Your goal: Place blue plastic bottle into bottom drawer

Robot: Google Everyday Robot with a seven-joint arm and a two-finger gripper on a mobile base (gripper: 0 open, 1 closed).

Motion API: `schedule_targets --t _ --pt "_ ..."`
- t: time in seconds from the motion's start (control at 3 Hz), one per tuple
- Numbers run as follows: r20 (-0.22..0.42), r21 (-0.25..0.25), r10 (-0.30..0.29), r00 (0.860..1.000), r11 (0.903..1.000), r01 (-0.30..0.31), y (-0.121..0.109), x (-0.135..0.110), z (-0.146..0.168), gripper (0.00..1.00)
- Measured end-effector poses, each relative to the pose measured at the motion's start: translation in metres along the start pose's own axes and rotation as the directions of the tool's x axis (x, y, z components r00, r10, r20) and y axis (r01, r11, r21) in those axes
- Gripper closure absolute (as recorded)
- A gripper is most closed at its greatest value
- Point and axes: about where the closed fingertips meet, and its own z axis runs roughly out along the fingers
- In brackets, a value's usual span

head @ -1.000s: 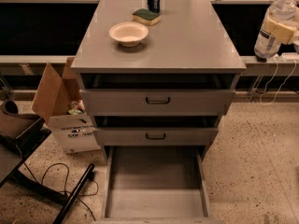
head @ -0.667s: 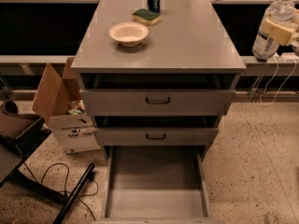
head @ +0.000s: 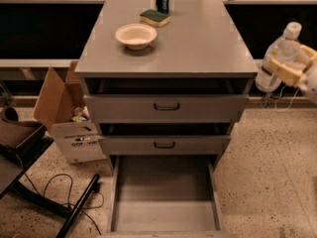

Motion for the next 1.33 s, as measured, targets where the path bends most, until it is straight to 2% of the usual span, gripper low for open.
schedule_targets --t 0.33,0.67,1.0,1.33 --pt "-0.021 -0.097 -0.006 1.0 0.9953 0.004 0.071 0.039 -0.037 1.0" --pt "-0.035 -0.175 0.005 0.999 0.9846 -0.011 0.141 0.119 -0.053 1.0" --pt "-0.019 -0.191 0.013 1.0 0.9814 -0.016 0.171 0.183 -0.051 1.0" --pt "-0.019 -0.191 0.013 1.0 0.9814 -0.016 0.171 0.183 -0.051 1.0"
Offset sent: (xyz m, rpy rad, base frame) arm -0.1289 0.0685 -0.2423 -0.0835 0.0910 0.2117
